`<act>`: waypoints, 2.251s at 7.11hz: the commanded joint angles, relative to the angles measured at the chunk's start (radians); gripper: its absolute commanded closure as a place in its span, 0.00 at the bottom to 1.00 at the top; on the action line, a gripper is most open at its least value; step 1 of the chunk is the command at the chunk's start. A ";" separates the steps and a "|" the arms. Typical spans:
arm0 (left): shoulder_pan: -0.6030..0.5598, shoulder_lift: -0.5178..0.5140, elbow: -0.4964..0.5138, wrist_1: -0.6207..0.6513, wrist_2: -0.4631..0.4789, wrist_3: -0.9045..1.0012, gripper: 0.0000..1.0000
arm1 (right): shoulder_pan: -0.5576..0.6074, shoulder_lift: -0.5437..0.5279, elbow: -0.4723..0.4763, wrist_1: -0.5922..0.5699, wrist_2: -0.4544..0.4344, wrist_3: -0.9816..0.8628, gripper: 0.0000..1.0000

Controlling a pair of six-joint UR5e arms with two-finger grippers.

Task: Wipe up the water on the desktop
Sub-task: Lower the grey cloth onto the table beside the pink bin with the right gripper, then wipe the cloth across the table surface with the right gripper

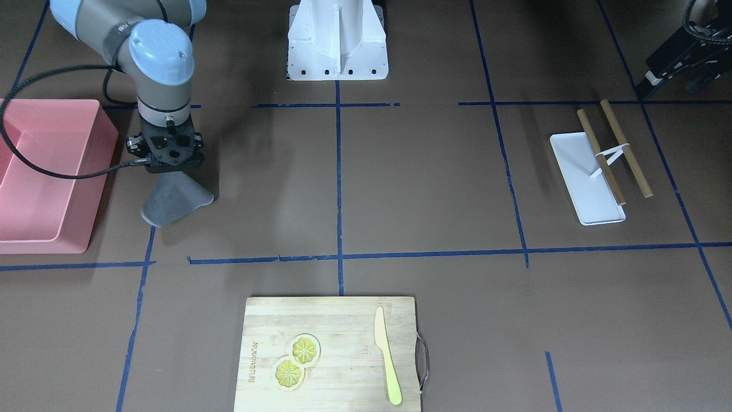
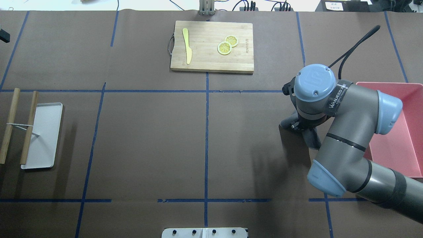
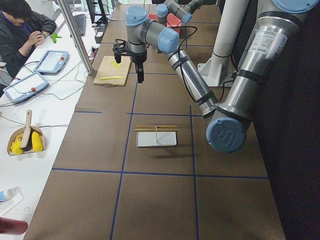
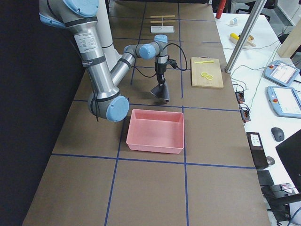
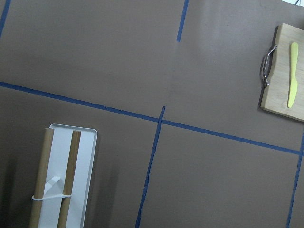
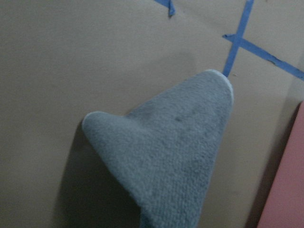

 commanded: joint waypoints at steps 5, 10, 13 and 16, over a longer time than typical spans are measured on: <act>0.004 -0.002 0.005 -0.001 0.002 0.002 0.00 | -0.187 0.055 -0.067 0.288 0.054 0.257 1.00; 0.006 0.001 0.000 -0.001 0.002 0.001 0.00 | -0.249 0.118 -0.071 0.517 0.131 0.589 1.00; 0.004 0.001 -0.010 -0.001 0.002 0.001 0.00 | -0.139 0.075 -0.149 0.534 0.144 0.545 1.00; 0.004 0.002 -0.012 -0.001 0.002 0.001 0.00 | 0.010 0.069 -0.280 0.628 0.236 0.459 1.00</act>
